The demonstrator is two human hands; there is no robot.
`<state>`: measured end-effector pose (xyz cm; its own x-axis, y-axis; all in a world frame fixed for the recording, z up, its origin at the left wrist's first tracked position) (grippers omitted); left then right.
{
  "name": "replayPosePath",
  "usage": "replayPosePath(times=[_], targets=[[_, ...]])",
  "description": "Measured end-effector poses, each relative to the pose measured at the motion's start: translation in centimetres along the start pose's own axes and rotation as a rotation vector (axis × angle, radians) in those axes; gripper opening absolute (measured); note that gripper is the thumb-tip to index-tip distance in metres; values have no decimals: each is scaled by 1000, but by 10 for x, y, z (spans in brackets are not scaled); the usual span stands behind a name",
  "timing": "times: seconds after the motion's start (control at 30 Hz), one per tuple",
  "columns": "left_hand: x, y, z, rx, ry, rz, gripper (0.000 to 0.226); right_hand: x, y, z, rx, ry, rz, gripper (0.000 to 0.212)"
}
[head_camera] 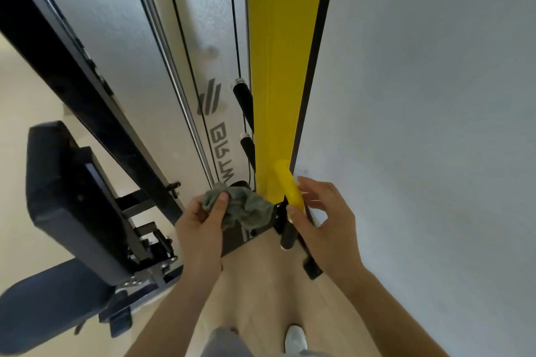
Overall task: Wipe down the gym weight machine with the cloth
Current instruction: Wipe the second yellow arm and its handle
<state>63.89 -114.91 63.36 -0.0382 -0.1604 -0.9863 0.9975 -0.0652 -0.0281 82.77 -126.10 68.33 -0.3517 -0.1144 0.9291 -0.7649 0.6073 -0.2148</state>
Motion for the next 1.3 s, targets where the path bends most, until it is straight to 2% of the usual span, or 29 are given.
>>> replayPosePath(times=[0.13,0.33,0.43,0.53,0.6,0.7,0.97,1.13,1.3], targets=[[-20,8,-19,103,18,104,23,0,12,-13,-24,52,7,36],[-48,37,-36,404,119,178,29,4,18,-12,-136,75,34,31],[-44,46,-40,482,183,80,27,5,23,-7,-219,69,78,29],[-37,52,-44,495,367,-80,15,1,25,-2,-275,81,91,32],[-28,56,-46,498,421,-122,25,-3,27,-1,-297,108,51,33],[-8,60,-50,491,385,-188,33,-2,28,1,-332,150,-5,34],[38,70,-70,578,205,-351,24,0,29,3,-405,250,-162,34],[23,68,-71,550,127,-234,15,0,31,2,-409,268,-189,32],[-24,64,-66,535,197,-69,17,4,39,0,-431,237,-181,30]])
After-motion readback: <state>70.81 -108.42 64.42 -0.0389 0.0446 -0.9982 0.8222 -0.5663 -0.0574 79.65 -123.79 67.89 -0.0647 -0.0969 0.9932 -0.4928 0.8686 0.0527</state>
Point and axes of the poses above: each hand's wrist, its own z-axis away from the middle knuckle, its own y-axis out of the palm, x = y × z, the point moved 5 cm from there along -z, towards the middle knuckle, and after that the axes turned 10 degrees about -z, right-handed, at the moved point
